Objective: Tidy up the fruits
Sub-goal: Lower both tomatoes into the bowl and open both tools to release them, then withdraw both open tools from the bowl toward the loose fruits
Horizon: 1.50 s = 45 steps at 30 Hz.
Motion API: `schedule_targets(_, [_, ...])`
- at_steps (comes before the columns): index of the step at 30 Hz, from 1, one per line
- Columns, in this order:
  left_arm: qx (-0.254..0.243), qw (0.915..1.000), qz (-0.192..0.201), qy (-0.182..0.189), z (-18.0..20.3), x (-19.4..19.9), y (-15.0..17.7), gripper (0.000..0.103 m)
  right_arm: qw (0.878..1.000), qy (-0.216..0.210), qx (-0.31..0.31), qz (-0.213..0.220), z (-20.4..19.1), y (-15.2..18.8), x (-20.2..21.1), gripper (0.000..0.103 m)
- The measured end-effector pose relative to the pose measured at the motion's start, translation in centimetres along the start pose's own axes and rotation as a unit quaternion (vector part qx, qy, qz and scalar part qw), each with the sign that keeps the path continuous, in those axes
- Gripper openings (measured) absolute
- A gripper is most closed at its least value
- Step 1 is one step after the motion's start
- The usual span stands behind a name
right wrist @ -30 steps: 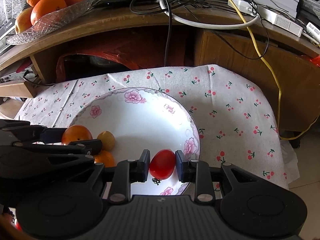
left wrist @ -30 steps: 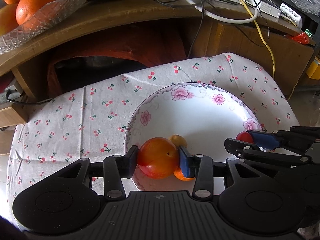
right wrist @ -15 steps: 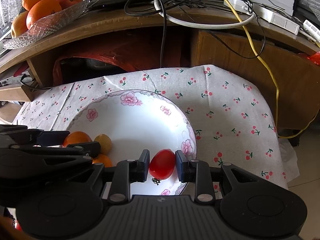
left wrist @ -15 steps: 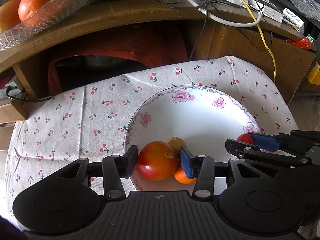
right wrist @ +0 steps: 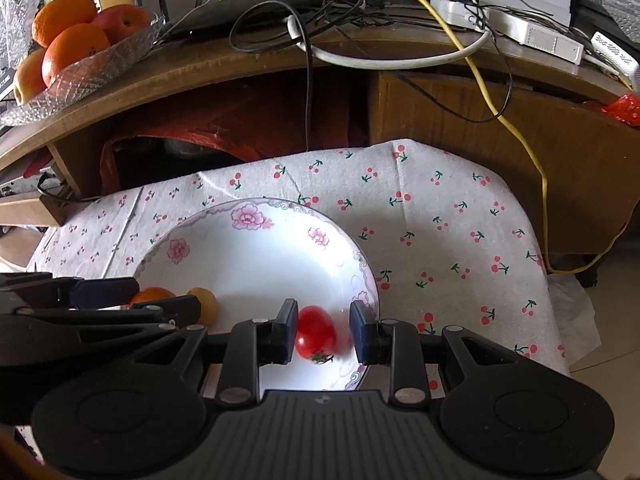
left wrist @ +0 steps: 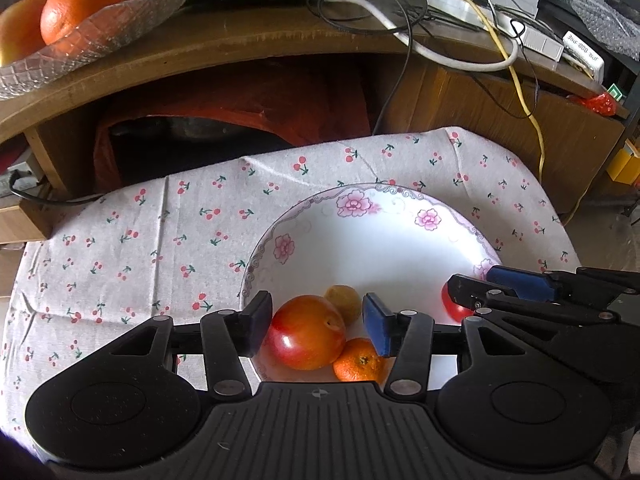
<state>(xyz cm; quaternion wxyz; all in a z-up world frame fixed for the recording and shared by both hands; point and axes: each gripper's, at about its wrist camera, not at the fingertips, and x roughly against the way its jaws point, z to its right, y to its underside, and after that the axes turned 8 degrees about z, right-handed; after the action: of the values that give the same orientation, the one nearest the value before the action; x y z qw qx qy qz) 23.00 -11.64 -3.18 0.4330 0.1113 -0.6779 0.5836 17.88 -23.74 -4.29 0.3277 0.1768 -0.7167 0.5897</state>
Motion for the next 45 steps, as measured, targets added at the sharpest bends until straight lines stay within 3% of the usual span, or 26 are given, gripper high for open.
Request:
schedule_targets(29, [0.003, 0.9993, 0.035, 0.017, -1.0, 5.8, 0.9, 0.072, 0.999, -0.027, 0.002, 0.018, -0.9, 1.1, 5.8, 0.036])
schedule_targets(34, [0.003, 0.9994, 0.033, 0.014, -1.9, 6.6, 1.6, 0.074, 0.999, -0.037, 0.009, 0.012, -1.6, 1.8, 6.4, 0.041])
schedule_targets(45, [0.002, 0.9999, 0.016, 0.003, -4.6, 8.5, 4.4, 0.075, 0.999, -0.032, 0.022, -0.018, -1.6, 4.5, 7.0, 0.041])
